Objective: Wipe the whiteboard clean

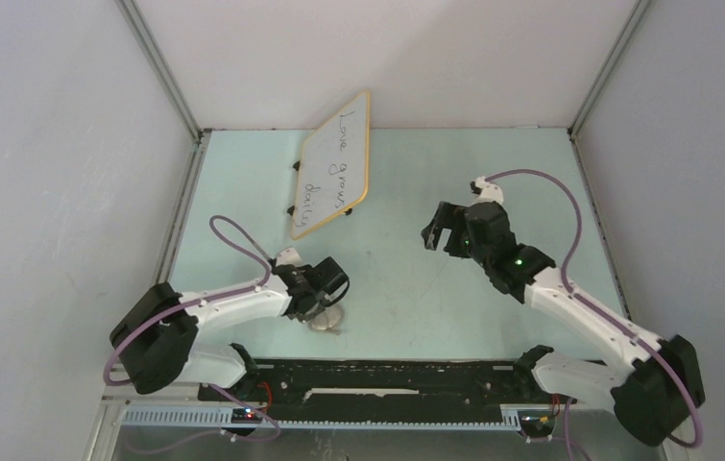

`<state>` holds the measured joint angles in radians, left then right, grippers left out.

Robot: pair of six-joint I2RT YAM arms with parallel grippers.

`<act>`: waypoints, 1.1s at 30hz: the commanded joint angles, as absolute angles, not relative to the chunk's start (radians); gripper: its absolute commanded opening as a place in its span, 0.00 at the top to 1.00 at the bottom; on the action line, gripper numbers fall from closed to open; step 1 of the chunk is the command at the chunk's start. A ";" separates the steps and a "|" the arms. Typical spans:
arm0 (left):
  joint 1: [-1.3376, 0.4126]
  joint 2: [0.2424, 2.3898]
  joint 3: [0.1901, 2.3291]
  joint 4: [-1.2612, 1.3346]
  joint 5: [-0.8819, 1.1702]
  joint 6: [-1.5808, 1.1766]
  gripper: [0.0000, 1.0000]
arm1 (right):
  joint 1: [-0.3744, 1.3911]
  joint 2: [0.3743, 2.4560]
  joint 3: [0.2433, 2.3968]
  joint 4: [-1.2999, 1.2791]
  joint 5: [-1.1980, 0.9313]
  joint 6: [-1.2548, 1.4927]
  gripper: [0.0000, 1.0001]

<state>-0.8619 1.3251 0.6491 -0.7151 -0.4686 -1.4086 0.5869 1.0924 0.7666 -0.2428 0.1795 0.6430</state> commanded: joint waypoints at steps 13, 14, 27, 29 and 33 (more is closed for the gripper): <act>-0.735 0.808 0.624 -0.700 -0.638 -1.009 1.00 | 0.547 1.758 0.809 0.804 -0.401 0.842 0.39; -0.703 0.784 0.631 -0.707 -0.632 -0.984 1.00 | 0.544 1.804 0.816 0.870 -0.431 0.868 0.41; -0.073 0.884 0.804 -0.431 -0.207 -0.713 1.00 | 0.583 1.890 0.828 0.830 -0.410 0.790 0.45; -0.010 0.936 0.814 -0.340 -0.173 -0.742 1.00 | 0.588 1.888 0.828 0.814 -0.406 0.770 0.45; 0.084 1.108 0.866 -0.187 -0.112 -0.799 1.00 | 0.583 1.887 0.826 0.800 -0.413 0.751 0.45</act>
